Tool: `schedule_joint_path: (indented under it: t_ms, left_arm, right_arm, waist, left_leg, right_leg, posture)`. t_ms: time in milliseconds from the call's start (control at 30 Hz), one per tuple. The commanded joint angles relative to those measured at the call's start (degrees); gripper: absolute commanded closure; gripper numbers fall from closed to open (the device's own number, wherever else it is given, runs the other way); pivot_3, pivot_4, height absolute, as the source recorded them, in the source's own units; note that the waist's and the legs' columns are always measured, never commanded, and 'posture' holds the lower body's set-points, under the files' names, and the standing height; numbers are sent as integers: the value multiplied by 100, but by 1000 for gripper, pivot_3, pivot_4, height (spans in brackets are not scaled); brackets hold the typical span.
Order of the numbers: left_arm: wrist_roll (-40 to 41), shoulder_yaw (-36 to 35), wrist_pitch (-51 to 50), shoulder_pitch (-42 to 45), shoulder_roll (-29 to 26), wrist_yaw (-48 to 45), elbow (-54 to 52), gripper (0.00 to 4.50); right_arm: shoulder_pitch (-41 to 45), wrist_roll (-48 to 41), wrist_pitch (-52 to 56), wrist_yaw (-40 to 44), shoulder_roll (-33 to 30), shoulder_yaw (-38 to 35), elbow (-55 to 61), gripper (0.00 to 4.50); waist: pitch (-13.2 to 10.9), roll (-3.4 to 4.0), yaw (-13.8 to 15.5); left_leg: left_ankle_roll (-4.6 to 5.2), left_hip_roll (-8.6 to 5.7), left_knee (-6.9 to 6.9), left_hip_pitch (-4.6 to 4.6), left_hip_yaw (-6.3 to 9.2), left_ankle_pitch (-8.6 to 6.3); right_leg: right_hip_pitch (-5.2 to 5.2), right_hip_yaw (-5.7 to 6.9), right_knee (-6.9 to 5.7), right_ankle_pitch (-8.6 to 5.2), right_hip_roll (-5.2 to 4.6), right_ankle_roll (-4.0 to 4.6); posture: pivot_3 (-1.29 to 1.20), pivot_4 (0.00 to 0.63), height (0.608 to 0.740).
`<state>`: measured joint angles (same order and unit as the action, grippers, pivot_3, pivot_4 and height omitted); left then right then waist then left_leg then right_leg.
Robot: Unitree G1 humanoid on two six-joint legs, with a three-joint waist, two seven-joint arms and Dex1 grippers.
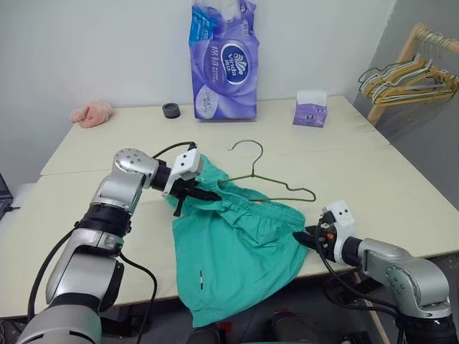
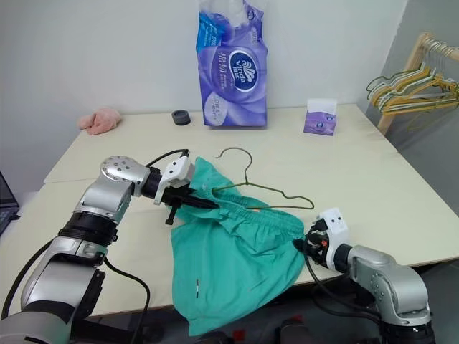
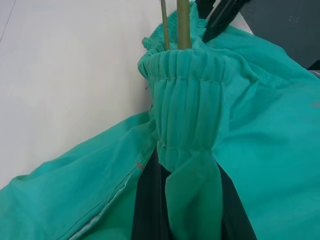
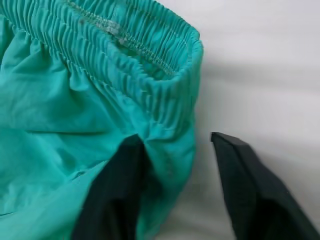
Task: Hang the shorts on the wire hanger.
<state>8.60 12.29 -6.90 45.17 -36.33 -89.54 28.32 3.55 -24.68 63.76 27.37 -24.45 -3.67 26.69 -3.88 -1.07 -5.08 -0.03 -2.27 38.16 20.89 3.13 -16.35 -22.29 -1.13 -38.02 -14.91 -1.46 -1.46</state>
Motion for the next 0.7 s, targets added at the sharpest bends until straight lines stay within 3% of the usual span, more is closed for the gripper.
schedule_joint_path:
  t_ms: [33, 100, 133, 367, 700]
  left_arm:
    - [165, -169, -161, -14, -157, -30, -394, 4500]
    - [191, -164, -243, -68, -234, -76, -519, 4500]
    - [212, -159, -320, -111, -314, -152, -616, 4500]
    - [187, -101, -445, -252, -569, -289, -805, 4500]
    - [-234, 102, 185, -341, -648, -181, -461, 4500]
  right_arm:
    - [118, 182, -269, -159, -170, -20, -15, 3676]
    - [139, 187, -309, -192, -236, -151, -38, 4386]
    - [146, 124, -287, -199, -265, -335, -62, 4471]
    - [56, -79, -282, -154, -523, -820, -100, 4471]
    - [-55, -372, -237, -38, -966, -887, 469, 4471]
  waist:
    - [0, 0, 2]
    - [0, 0, 2]
    - [0, 0, 2]
    - [0, 0, 7]
    - [-1, 1, 3]
  left_leg:
    - [0, 0, 0, 0, 0, 0]
    - [0, -1, 1, 0, -1, 0]
    - [0, -1, 1, 0, -1, 0]
    - [0, 0, 0, -1, 0, 0]
    - [1, 0, -1, 0, -2, 0]
  right_leg:
    - [0, -1, 0, 0, 0, 0]
    - [1, -1, 0, 0, 0, 0]
    - [0, -1, 0, 0, 0, 0]
    - [2, 0, 1, 0, 0, 0]
    - [1, -1, 1, 0, 1, 0]
  posture:
    - [-151, 33, 740]
    - [-151, 33, 740]
    - [-151, 33, 740]
    - [-157, 36, 740]
    - [-167, 41, 740]
